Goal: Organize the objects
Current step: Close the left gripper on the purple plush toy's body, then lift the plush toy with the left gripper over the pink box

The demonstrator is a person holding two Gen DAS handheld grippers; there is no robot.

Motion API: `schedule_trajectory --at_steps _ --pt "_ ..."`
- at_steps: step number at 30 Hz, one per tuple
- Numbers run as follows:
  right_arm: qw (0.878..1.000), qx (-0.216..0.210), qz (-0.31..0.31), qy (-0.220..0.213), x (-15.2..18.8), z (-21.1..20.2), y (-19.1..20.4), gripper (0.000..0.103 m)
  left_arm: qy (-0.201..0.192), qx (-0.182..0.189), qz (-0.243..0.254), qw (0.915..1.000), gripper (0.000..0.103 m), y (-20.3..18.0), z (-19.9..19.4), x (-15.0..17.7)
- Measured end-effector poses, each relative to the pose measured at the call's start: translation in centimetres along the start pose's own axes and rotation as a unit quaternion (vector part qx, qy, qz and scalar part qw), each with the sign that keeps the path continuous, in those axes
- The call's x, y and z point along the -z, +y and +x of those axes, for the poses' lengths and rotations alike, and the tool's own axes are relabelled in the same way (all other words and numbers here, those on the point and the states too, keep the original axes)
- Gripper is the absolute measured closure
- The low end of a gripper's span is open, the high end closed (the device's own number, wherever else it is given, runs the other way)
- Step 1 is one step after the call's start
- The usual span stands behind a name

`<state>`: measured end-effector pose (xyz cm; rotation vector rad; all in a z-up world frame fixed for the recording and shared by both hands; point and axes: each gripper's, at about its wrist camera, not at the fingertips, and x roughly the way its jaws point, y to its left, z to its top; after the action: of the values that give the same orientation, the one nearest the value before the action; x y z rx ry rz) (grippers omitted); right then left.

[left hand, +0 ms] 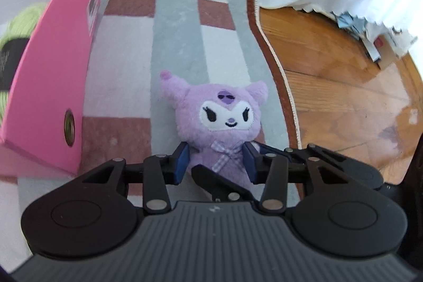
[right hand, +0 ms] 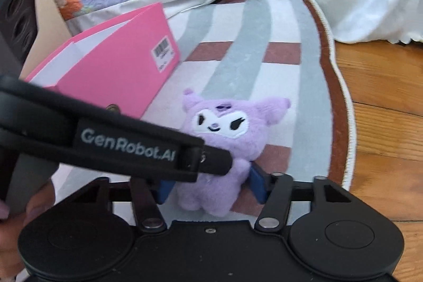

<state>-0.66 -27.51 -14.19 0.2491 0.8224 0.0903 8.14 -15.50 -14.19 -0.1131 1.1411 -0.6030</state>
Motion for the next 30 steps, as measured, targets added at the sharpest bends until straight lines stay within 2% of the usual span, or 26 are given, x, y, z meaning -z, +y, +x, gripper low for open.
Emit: schedule_trajectory --at_steps 4,8,16,22,30 --pt "1.000 0.006 0.003 -0.004 0.3 0.0 0.1 0.047 -0.002 0.010 -0.013 0.9999 0.058 0.5 0.2 0.2" --pt "1.000 0.006 0.011 -0.004 0.3 -0.2 0.3 0.050 -0.008 0.015 -0.010 0.9998 0.061 0.5 -0.2 0.5" --pt "1.000 0.002 -0.003 -0.007 -0.1 -1.8 1.4 0.057 -0.021 0.014 0.005 0.9997 0.077 0.0 -2.3 0.9" --pt "1.000 -0.010 -0.004 -0.006 -0.4 -2.6 2.3 0.064 -0.025 0.020 -0.003 0.9995 0.080 0.5 -3.9 0.9" --pt "1.000 -0.020 -0.018 0.000 -0.6 -4.0 3.8 0.066 -0.023 0.017 0.008 0.9996 0.081 0.3 -6.0 1.4"
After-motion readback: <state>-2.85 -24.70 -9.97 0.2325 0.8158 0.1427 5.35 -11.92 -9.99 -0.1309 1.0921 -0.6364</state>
